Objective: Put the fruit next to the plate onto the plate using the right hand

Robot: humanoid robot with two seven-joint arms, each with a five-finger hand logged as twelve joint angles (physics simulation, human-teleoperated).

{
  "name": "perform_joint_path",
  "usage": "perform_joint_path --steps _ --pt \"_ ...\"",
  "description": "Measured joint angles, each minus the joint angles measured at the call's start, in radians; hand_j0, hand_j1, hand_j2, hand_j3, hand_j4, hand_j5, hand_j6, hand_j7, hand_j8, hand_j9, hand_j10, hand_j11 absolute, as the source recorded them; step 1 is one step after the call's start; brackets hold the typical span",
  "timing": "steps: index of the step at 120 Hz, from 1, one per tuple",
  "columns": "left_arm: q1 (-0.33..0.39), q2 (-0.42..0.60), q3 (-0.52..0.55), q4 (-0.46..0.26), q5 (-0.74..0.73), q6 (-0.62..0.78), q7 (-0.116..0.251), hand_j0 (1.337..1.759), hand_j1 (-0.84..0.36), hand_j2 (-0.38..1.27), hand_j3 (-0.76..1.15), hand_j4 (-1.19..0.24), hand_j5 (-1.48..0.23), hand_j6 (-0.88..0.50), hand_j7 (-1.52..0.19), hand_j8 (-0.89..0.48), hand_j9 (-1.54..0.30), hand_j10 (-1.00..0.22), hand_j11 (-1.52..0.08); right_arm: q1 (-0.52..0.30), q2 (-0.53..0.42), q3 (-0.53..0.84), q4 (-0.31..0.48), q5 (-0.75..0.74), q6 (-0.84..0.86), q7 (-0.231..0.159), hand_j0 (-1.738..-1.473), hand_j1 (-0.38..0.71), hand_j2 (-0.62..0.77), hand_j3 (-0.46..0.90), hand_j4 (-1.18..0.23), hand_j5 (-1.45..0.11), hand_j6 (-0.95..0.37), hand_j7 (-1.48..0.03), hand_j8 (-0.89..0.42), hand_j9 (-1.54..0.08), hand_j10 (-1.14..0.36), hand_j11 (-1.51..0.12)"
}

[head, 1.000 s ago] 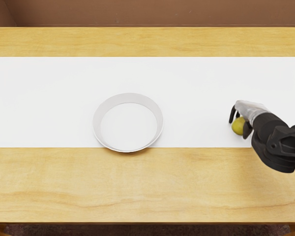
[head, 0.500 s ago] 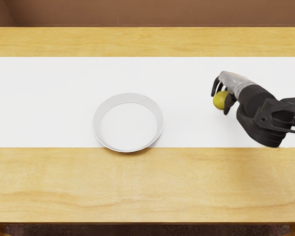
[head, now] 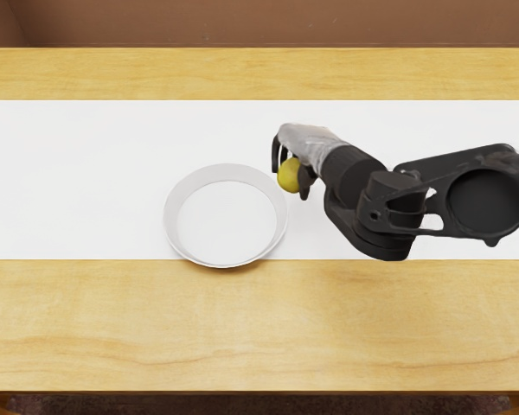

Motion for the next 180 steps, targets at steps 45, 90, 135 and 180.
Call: perform_joint_path --steps 45,90,135,180 --pt "0.0 0.0 0.0 0.0 0.0 0.0 0.0 1.658 0.35 0.0 0.0 0.0 0.0 0.0 0.0 0.0 0.0 0.0 0.0 -0.017 0.143 0.04 -0.045 -0.025 -0.03 -0.001 -1.654 0.29 0.49 0.0 -0.73 -1.08 -0.47 -1.01 -0.39 -1.03 -0.63 -1.04" --pt "0.0 0.0 0.0 0.0 0.0 0.0 0.0 1.658 0.35 0.0 0.0 0.0 0.0 0.0 0.0 0.0 0.0 0.0 0.0 -0.187 0.196 0.038 -0.136 -0.176 -0.08 -0.002 -1.653 0.28 0.48 0.0 -0.76 -1.07 -0.48 -1.02 -0.4 -1.04 -0.63 -1.03" --pt "0.0 0.0 0.0 0.0 0.0 0.0 0.0 1.658 0.35 0.0 0.0 0.0 0.0 0.0 0.0 0.0 0.0 0.0 0.0 -0.216 0.114 0.264 -0.169 -0.08 0.181 -0.001 -1.657 -0.21 0.08 0.0 -0.16 -0.22 -0.11 -0.21 -0.1 -0.22 -0.14 -0.21" --pt "0.0 0.0 0.0 0.0 0.0 0.0 0.0 1.658 0.35 0.0 0.0 0.0 0.0 0.0 0.0 0.0 0.0 0.0 0.0 -0.249 -0.303 0.565 -0.172 0.089 0.932 0.169 -1.658 -0.3 0.01 0.0 -0.05 -0.07 -0.04 -0.07 -0.04 -0.07 -0.05 -0.07"
